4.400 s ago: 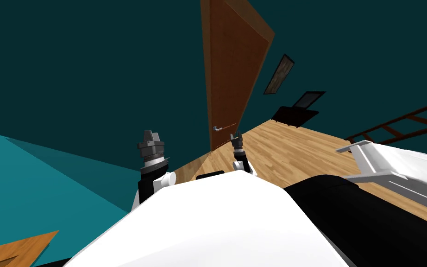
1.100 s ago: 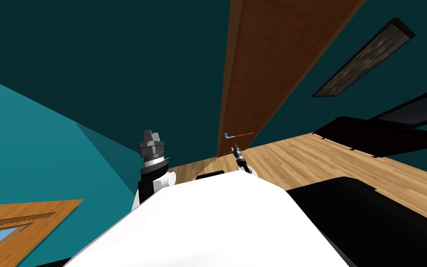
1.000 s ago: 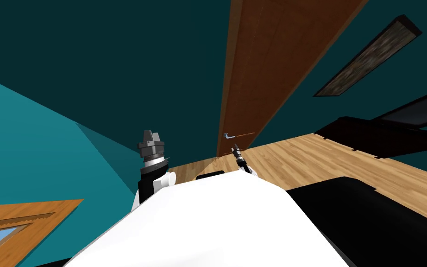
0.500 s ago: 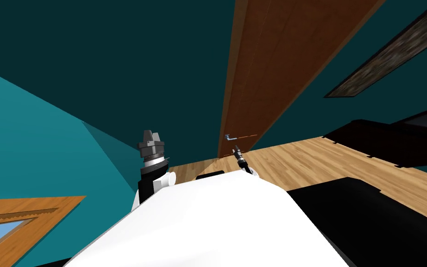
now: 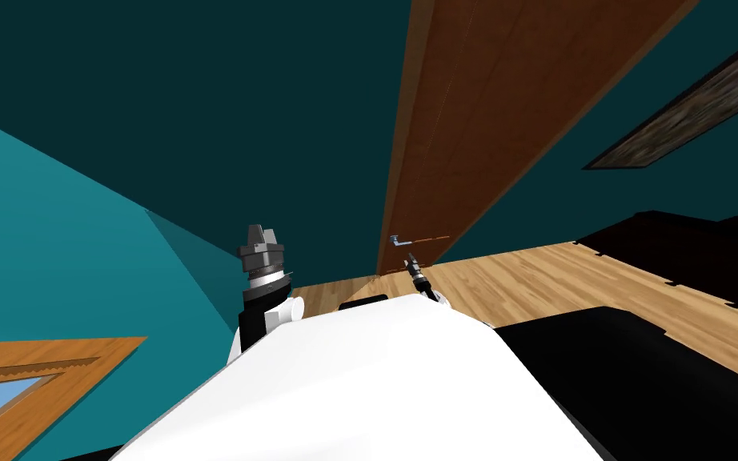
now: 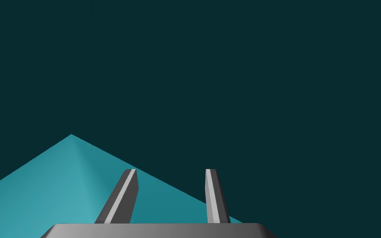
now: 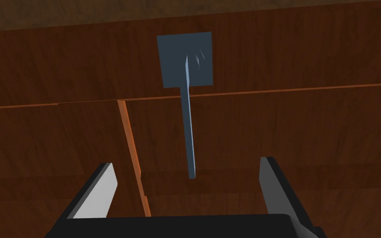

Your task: Pull the door open

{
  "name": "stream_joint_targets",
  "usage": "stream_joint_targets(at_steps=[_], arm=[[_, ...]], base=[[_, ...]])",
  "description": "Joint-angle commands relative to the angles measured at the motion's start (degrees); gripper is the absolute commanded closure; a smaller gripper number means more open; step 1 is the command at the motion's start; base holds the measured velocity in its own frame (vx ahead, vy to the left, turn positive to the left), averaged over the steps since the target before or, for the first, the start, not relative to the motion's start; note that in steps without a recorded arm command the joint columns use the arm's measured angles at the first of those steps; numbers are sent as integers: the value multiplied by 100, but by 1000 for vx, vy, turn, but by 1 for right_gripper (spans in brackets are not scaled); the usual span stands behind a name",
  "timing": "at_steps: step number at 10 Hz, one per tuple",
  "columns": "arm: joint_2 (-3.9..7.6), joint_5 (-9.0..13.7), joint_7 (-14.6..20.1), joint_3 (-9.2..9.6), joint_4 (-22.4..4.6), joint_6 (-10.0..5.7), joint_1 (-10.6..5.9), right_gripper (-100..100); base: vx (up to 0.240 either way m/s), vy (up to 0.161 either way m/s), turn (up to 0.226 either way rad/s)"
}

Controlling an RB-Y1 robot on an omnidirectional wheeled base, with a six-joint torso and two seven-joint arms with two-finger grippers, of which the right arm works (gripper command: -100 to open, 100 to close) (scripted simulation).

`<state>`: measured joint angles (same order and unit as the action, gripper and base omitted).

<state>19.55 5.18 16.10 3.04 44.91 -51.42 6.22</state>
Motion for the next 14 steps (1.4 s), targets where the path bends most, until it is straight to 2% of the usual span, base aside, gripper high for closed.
stream_joint_targets(at_steps=[1,8,9,10,14], arm=[[0,0,0,0,0,0,0,-100],[126,225,66,-353,-505,-218,-69,-100],[113,204,59,-321,-443,-194,-47,-100],[113,204,59,-321,-443,-194,-47,100],[113,204,59,-321,-443,-194,-47,100]], base=[[22,-14,9],[177,-3,140],[82,-16,31],[-9,2,-25],[-21,3,-2]])
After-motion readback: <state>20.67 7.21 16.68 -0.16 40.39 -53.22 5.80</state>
